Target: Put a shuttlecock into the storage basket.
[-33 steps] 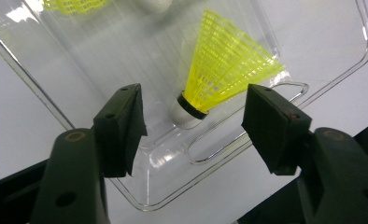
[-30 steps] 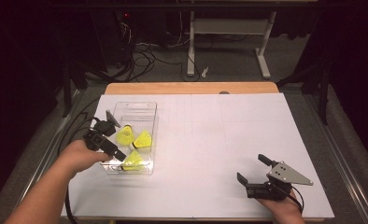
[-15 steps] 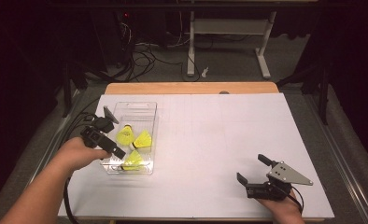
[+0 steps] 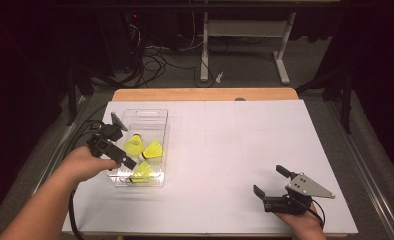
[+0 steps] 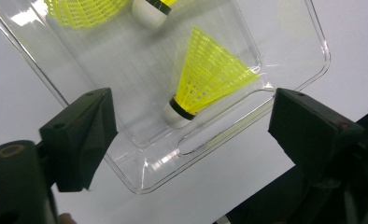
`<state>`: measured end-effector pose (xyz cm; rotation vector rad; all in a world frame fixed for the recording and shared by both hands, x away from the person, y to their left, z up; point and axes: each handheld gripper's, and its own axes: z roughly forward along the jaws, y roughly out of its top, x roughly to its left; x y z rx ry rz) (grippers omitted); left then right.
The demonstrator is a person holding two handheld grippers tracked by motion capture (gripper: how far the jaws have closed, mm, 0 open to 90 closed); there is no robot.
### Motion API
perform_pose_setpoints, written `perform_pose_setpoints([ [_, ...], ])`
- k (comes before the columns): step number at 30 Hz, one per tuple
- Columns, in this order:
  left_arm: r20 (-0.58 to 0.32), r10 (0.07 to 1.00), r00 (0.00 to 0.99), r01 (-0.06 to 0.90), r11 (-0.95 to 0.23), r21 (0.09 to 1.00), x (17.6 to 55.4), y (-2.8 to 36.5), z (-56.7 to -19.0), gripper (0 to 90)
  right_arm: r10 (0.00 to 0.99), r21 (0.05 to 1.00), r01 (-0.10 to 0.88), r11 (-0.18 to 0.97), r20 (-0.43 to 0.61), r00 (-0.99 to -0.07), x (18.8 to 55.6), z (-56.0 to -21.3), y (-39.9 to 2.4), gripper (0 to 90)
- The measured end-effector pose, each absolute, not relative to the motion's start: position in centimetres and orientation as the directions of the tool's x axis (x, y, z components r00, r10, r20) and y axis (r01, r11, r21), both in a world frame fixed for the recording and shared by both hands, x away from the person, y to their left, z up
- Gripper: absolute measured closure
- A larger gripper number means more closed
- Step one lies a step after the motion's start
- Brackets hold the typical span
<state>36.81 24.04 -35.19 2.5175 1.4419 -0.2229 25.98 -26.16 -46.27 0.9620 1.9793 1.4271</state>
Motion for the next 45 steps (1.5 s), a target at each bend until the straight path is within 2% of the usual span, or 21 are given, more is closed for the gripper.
perform_pose_setpoints([
  [4,-0.238,0.829,0.506,0.862,-0.491,0.125,36.8,23.9,-35.3,11.9,0.787,0.949,0.248,0.194,0.000,-0.617,26.0,-46.3,-26.2,0.9],
  [9,-0.226,0.834,0.503,0.864,-0.489,0.119,36.9,23.7,-35.3,0.4,0.787,0.949,0.247,0.194,0.000,-0.617,26.0,-46.3,-26.2,0.9],
  [23,-0.215,0.831,0.512,0.859,-0.495,0.132,36.8,23.0,-35.6,0.4,0.787,0.949,0.246,0.195,-0.002,-0.617,26.0,-46.3,-26.2,0.8],
  [35,-0.234,0.818,0.525,0.843,-0.464,0.271,36.2,22.6,-37.6,0.3,0.786,0.950,0.244,0.195,-0.003,-0.619,25.9,-46.2,-26.2,0.9],
  [45,-0.259,0.805,0.533,0.802,-0.383,0.459,34.7,23.6,-39.4,0.3,0.784,0.950,0.243,0.195,-0.002,-0.620,25.9,-46.2,-26.1,0.8],
])
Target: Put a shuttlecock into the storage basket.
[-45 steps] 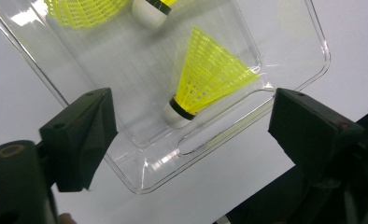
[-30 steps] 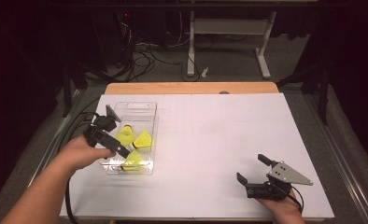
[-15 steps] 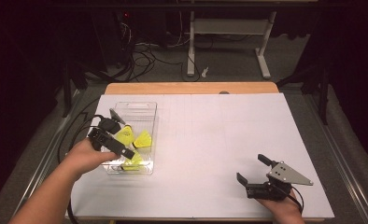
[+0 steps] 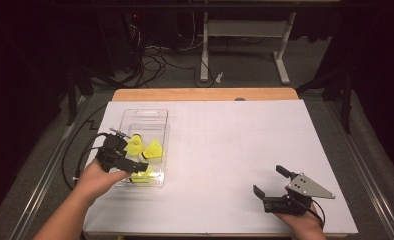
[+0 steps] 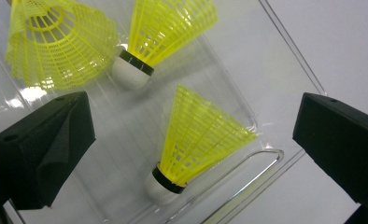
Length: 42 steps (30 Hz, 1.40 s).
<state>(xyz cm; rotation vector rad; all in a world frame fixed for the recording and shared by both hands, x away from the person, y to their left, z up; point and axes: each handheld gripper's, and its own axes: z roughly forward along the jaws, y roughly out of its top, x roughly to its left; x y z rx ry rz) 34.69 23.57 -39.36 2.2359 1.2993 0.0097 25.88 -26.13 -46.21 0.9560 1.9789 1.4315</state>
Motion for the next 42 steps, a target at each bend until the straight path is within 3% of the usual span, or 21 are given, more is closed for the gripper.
perform_pose_setpoints([
  [2,-0.276,0.800,0.533,0.785,-0.346,0.514,34.2,23.9,-39.6,0.3,0.786,0.950,0.245,0.192,0.000,-0.618,25.9,-46.2,-26.1,0.8],
  [6,-0.189,0.821,0.539,0.737,-0.352,0.577,33.1,23.8,-40.2,0.3,0.786,0.950,0.245,0.193,0.000,-0.619,25.9,-46.2,-26.1,0.8],
  [19,-0.181,0.830,0.528,0.609,-0.222,0.761,30.2,25.3,-41.9,0.3,0.797,0.950,0.254,0.181,0.010,-0.604,26.0,-46.4,-26.4,0.8],
  [42,-0.149,0.741,0.654,0.419,-0.191,0.888,26.8,25.6,-42.5,0.3,0.839,0.956,0.259,0.140,0.024,-0.543,25.8,-46.3,-27.3,0.8],
])
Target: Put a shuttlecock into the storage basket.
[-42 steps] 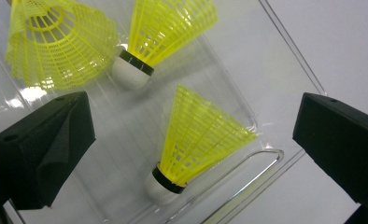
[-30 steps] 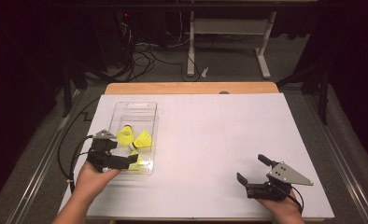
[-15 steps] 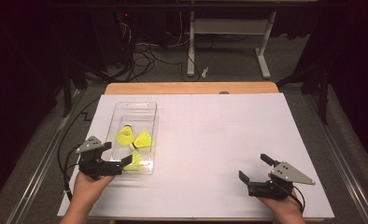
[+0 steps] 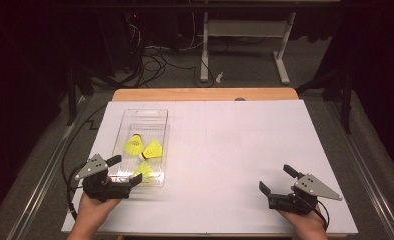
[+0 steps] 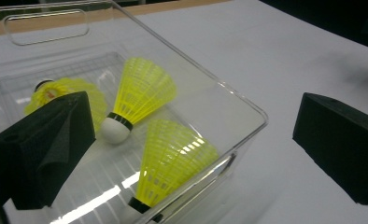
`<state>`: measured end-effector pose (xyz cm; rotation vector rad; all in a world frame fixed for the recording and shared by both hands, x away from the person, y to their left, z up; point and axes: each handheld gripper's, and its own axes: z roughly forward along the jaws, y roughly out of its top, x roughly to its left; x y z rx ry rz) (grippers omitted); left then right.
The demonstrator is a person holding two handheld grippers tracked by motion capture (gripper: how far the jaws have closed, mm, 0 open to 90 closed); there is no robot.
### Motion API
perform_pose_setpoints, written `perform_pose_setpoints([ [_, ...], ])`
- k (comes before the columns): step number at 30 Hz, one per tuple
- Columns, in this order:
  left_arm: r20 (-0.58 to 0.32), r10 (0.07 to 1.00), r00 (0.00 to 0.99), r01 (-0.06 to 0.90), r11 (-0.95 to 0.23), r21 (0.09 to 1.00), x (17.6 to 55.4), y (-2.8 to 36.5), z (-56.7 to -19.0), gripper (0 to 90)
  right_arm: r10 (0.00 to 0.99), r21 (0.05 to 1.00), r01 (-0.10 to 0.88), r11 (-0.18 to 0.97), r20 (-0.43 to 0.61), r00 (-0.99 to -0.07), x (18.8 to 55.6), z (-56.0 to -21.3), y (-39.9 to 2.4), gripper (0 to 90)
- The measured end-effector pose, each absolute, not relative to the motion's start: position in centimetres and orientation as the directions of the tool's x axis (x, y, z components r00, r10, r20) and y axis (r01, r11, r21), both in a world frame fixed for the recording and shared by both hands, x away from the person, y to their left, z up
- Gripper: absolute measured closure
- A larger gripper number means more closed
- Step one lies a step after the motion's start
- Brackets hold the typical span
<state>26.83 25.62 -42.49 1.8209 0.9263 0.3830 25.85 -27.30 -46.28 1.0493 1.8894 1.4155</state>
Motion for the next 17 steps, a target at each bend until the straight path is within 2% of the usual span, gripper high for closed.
perform_pose_setpoints([
  [4,-0.116,0.728,0.675,0.407,-0.237,0.882,26.44,25.10,-42.73,0.3,0.844,0.956,0.258,0.136,0.025,-0.536,25.78,-46.24,-27.42,0.8],
  [17,-0.156,0.730,0.665,0.429,-0.203,0.880,26.76,25.29,-42.83,0.3,0.837,0.953,0.261,0.150,0.018,-0.547,25.78,-46.31,-27.27,0.8],
])
